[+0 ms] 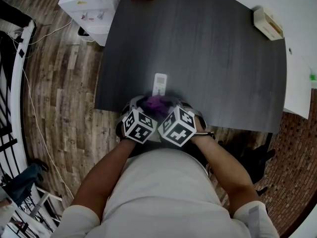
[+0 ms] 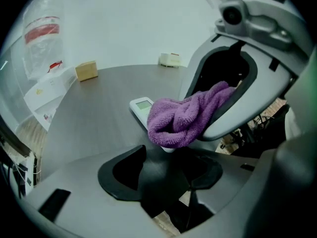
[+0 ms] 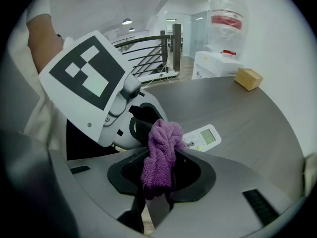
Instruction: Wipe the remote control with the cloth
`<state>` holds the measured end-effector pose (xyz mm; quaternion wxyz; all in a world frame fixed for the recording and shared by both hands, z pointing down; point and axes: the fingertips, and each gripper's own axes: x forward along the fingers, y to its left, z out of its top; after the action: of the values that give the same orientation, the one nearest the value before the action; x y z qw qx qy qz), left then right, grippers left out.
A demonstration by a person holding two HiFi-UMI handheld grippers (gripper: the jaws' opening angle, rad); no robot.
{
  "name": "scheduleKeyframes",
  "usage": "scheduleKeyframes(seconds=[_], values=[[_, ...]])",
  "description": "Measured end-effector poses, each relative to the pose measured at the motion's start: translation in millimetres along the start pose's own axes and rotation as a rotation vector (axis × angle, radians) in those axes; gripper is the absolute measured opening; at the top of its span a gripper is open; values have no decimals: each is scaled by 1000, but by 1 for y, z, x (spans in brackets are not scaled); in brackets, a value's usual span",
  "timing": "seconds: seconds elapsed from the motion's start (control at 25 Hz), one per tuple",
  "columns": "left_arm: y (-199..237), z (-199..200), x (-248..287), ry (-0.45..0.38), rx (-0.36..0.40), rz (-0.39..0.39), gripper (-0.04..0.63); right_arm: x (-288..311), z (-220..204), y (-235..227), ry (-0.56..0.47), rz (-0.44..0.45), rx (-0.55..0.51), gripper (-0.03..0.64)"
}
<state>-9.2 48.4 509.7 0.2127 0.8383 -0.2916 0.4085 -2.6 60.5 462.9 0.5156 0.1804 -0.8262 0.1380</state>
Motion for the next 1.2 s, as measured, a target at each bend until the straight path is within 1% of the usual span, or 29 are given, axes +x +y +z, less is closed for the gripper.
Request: scheduleKeyframes(seconds=[0.28, 0.4, 0.52, 0.6, 0.64, 0.72, 0.8, 0.88, 0.96, 1.08, 1.16, 1.2], values=[[0, 0, -1, -7, -4, 12, 224, -2, 1, 7, -31, 97, 158, 121], [-1, 0, -1, -14, -5, 15, 224, -4, 0, 9, -45, 136, 209, 121], [-1, 2, -1, -29, -21, 10, 222, -13, 3, 6, -86, 195, 244, 121], [-2, 2, -3, -37, -22, -5, 222, -20, 6, -5, -111, 186, 249, 122], [-3, 3, -4, -46, -10, -17, 222, -22, 6, -14, -116, 153, 242, 121], [-5, 7, -11, -77, 49, -34, 222, -26, 1, -39, -95, 42, 204, 121], [-4, 14, -21, -121, 138, -35, 222, -27, -8, -66, -43, -85, 142, 122], [0, 23, -28, -155, 242, -35, 224, -25, -16, -90, 4, -183, 78, 121], [1, 35, -29, -163, 360, -52, 238, -19, -23, -106, 47, -234, 31, 121], [-4, 49, -23, -146, 539, -115, 285, -10, -24, -121, 81, -268, -14, 123], [-10, 52, -17, -116, 636, -170, 325, -6, -19, -127, 81, -282, -27, 123], [-12, 51, -14, -97, 673, -194, 337, -3, -16, -130, 79, -284, -29, 122]])
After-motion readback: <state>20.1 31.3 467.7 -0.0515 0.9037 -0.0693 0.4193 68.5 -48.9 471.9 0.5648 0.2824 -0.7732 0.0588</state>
